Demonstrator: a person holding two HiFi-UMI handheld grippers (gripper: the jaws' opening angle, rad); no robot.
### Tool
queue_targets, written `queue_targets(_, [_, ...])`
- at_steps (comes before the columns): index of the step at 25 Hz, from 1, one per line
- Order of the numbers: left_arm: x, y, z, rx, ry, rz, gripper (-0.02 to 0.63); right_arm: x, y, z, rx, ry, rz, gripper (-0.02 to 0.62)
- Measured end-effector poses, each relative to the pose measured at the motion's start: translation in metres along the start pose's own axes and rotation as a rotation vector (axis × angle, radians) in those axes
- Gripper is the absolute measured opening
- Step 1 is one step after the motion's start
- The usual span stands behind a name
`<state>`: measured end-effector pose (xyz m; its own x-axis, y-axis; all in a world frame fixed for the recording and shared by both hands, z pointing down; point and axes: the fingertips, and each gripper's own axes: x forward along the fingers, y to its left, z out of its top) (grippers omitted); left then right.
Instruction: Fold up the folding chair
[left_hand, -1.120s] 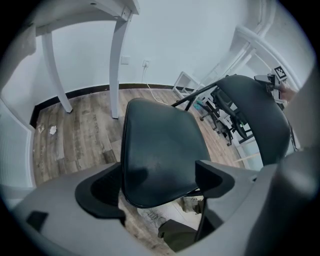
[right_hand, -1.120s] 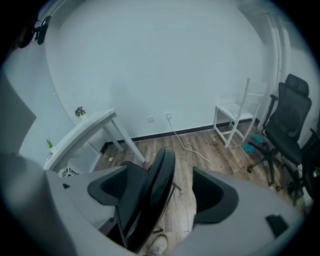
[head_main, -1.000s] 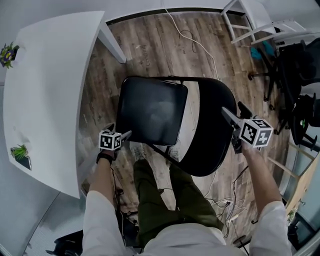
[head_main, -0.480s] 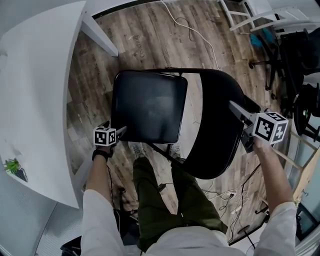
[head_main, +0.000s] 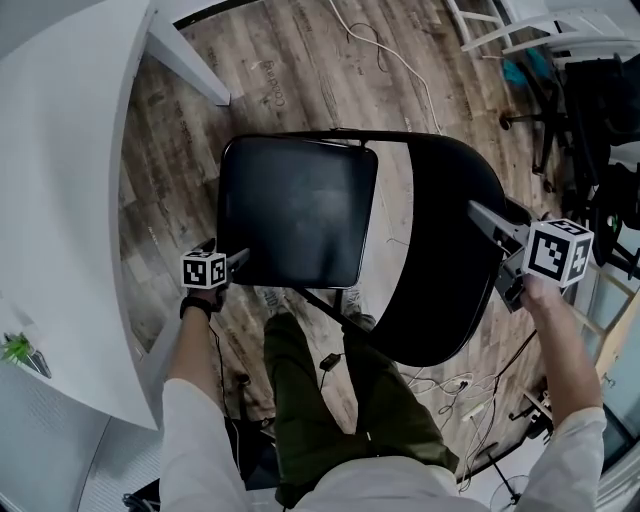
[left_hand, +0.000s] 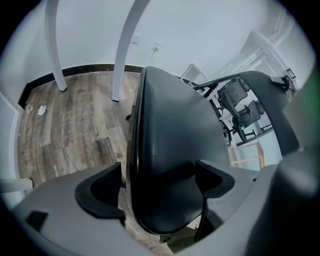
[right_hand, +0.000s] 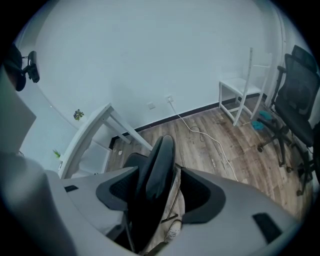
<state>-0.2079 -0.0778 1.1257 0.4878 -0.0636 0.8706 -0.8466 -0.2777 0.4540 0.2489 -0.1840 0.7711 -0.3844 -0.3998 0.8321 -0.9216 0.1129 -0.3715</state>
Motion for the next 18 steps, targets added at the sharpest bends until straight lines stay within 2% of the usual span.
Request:
queue_targets(3, [0.007, 0.001, 0.000, -0.006, 0.005, -0.043, 0.465, 0.002, 0.004, 0.000, 0.012, 0.021, 0.012, 0.233])
queue_targets(6, [0.013, 0.003, -0.002, -0.031, 0.007, -0.127, 0.465, 0.005, 0.008, 0.000, 0.035, 0.039, 0.015, 0.179])
queue_targets(13, [0.025, -0.002, -0.002, -0.070, 0.022, -0.323, 0.466, 0.013, 0.017, 0.004, 0.110, 0.024, 0.104, 0.121])
queue_targets(16, [0.032, -0.007, -0.003, -0.115, 0.028, -0.434, 0.463, 0.014, 0.011, 0.002, 0.140, 0.029, 0.079, 0.104])
queue_targets(18, [0.036, -0.011, -0.004, -0.146, 0.036, -0.511, 0.463, 0.015, 0.014, 0.002, 0.149, 0.022, 0.100, 0.098])
